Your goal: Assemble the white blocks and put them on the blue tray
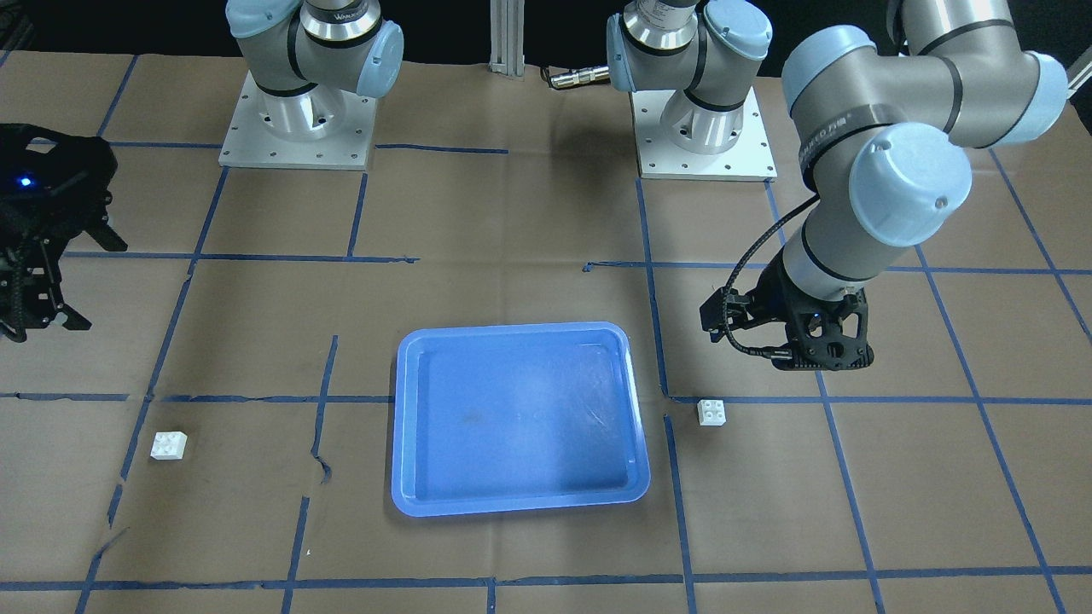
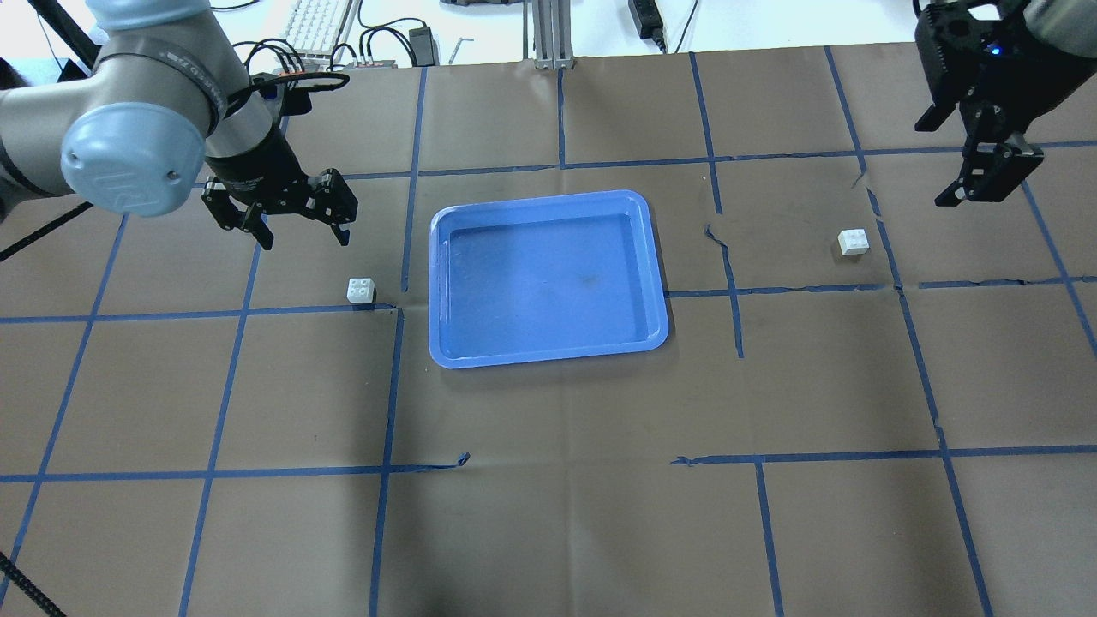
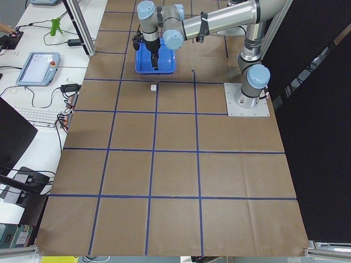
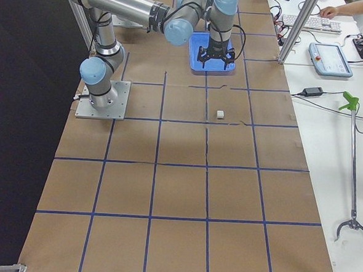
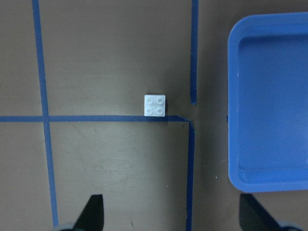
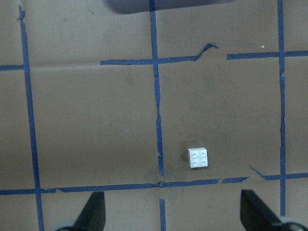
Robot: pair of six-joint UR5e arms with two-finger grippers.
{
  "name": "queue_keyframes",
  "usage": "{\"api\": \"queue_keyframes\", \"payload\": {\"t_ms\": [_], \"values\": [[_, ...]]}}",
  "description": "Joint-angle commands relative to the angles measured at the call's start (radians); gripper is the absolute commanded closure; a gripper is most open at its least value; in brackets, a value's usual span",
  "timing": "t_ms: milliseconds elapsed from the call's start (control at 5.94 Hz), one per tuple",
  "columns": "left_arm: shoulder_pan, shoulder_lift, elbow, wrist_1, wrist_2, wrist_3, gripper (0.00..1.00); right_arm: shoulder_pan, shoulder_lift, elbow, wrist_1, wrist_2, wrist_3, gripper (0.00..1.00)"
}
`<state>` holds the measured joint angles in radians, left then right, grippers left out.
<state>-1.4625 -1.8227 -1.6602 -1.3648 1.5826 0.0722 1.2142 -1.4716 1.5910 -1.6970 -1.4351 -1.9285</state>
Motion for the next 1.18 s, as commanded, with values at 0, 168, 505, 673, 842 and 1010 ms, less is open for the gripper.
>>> {"api": "queue_keyframes", "payload": {"t_ms": [0, 168, 505, 673, 842, 1010], "values": [[0.031, -0.12, 0.002, 0.012, 0.0, 0.0, 0.0, -0.087, 0.08, 0.0, -0.009, 0.157, -0.124, 0.0], [0.031, -0.153, -0.01, 0.018, 0.0, 0.001, 0.0, -0.12, 0.146, 0.0, -0.009, 0.232, -0.188, 0.0], [0.021, -0.242, -0.022, 0.111, -0.01, -0.005, 0.0, -0.214, 0.331, 0.001, 0.0, 0.367, -0.355, 0.0], [0.021, -0.275, -0.061, 0.256, -0.016, -0.002, 0.0, -0.22, 0.408, -0.003, -0.009, 0.399, -0.419, 0.0], [0.016, -0.268, -0.084, 0.288, -0.015, 0.003, 0.0, -0.22, 0.466, -0.005, -0.019, 0.451, -0.447, 0.0], [0.007, -0.265, -0.082, 0.289, -0.015, 0.02, 0.0, -0.22, 0.508, -0.005, -0.062, 0.464, -0.448, 0.0]]}}
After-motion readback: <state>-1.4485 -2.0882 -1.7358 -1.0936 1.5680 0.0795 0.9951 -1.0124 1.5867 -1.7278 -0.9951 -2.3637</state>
